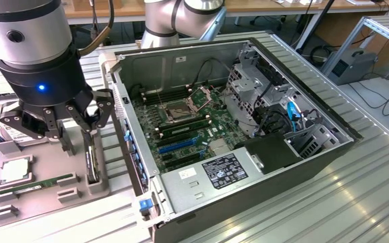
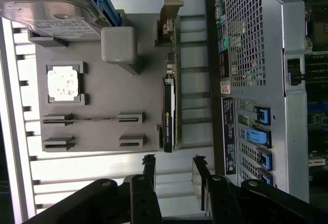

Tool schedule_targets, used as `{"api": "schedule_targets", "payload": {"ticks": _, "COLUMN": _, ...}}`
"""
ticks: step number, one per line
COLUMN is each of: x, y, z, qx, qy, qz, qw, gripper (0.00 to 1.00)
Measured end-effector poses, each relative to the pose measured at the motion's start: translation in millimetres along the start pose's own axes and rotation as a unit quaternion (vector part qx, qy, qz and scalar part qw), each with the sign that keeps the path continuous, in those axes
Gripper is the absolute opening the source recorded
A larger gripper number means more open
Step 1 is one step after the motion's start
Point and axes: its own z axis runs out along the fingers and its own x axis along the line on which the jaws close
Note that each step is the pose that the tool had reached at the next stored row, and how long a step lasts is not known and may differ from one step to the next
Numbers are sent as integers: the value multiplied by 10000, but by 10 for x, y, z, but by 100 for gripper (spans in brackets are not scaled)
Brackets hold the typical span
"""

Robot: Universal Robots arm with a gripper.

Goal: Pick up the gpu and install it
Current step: 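Pick up the gpu and move the gpu toward the slot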

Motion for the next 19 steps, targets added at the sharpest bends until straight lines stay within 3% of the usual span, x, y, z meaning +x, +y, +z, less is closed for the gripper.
{"api": "schedule_targets", "payload": {"ticks": 19, "x": 2, "y": 0, "z": 55, "qx": 4, "qy": 0, "qz": 0, "qw": 10000, "gripper": 42}}
